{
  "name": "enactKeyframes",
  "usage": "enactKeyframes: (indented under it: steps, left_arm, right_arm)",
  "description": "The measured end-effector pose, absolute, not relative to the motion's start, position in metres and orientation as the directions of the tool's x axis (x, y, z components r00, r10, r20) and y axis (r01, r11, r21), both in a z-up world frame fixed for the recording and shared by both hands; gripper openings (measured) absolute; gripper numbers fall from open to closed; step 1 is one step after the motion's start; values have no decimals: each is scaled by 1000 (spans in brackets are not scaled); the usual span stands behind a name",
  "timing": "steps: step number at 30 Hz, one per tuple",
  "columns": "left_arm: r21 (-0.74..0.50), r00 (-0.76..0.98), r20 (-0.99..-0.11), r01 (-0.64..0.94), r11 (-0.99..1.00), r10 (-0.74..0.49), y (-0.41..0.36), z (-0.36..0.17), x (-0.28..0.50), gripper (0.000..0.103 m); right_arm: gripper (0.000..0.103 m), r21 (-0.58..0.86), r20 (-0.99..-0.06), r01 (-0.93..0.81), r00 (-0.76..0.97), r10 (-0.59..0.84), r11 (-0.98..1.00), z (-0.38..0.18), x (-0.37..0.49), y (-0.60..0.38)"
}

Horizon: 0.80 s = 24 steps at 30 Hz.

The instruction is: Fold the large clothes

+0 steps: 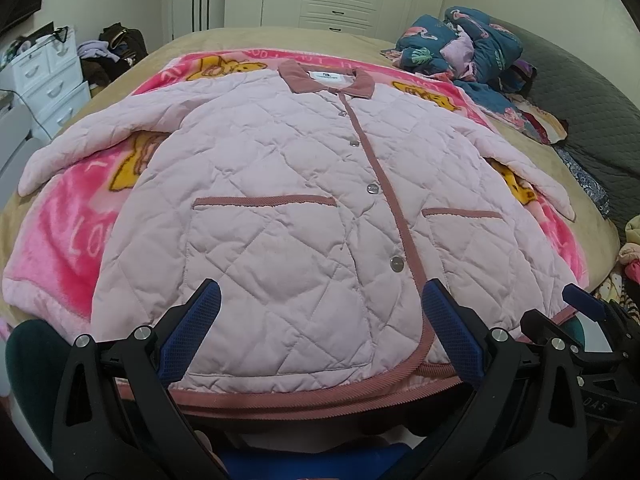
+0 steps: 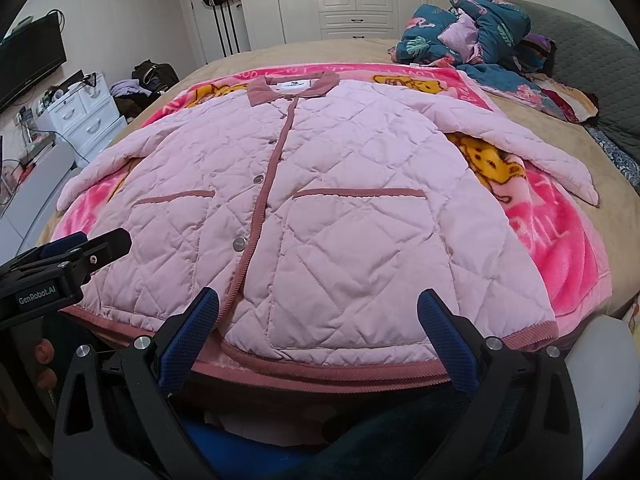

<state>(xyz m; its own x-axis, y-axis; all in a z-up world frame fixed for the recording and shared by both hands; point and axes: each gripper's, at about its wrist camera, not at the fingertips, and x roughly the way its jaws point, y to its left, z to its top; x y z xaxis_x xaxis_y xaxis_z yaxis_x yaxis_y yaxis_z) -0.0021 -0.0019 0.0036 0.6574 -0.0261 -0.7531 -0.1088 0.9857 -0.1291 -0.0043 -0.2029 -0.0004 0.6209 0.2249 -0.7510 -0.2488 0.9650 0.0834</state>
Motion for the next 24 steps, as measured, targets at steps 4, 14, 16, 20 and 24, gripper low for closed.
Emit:
enactKeyframes:
  steps: [4, 14, 16, 20, 24]
  left_arm:
    - [-129, 657, -753, -108, 986, -26, -2, 4, -2, 95]
    - [-131, 657, -754, -106, 986, -29, -2, 3, -3, 95]
    - [-131, 656, -755, -109, 985, -28, -2, 3, -3, 95]
    - [-130, 656, -754, -108, 986, -27, -2, 3, -3, 95]
    - [-130, 656, -754, -110, 985, -26, -2, 3, -3, 95]
  right_arm:
    - [99, 86, -751, -250, 620, 227, 965, 0, -5, -203]
    - [99, 84, -748, -245, 625, 224, 966, 1, -5, -202]
    - [99, 80, -748, -245, 626, 220, 966, 1, -5, -202]
    - [99, 83, -749, -250, 623, 225, 965, 0, -5, -202]
    - [99, 82, -751, -252, 620, 226, 964, -1, -5, -200]
